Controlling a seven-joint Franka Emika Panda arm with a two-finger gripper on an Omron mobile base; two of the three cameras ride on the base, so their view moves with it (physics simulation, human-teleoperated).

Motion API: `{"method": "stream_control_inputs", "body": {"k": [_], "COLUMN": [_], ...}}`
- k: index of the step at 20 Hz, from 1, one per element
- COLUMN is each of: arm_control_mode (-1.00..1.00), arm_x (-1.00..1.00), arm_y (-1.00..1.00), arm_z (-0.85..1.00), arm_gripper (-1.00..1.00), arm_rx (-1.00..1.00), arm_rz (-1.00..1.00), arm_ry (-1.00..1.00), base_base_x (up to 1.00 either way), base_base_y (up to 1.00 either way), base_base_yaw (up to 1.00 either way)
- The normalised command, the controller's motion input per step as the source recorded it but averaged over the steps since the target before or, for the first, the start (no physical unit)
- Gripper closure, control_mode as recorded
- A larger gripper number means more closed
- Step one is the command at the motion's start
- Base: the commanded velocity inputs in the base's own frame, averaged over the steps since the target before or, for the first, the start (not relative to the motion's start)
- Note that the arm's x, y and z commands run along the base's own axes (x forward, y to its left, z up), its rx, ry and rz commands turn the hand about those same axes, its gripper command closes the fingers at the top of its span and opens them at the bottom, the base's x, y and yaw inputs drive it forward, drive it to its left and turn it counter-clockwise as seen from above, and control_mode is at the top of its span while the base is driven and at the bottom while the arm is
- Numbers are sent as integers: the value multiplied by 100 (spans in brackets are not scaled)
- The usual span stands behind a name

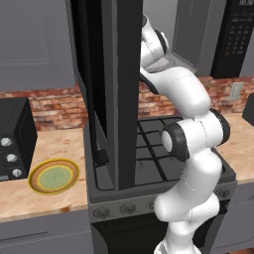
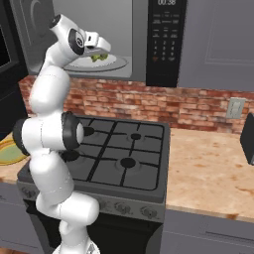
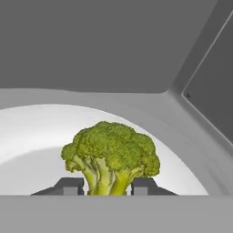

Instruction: Pick the broccoli from the counter and place it in the microwave. Then turn on the microwave.

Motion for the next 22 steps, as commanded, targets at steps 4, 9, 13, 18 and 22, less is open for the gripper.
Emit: {"method": "stream_control_inputs", "body": {"k": [4, 9, 13, 18, 22], "arm_control_mode": [-100, -100, -100, -100, -100], "arm_x": [31, 9, -10, -53, -77], "arm_y": [0, 0, -1, -8, -23], "arm_z": [-13, -2, 0, 0, 0], "arm_gripper": [-100, -100, -100, -100, -100], "arm_rx": [0, 0, 0, 0, 0], "arm_rz": [-5, -3, -1, 0, 0], "arm_ry": [5, 1, 0, -1, -8], "base_base_x": [0, 0, 0, 0, 0], "base_base_y": [0, 0, 0, 0, 0], "base_base_yaw": [0, 0, 0, 0, 0]}}
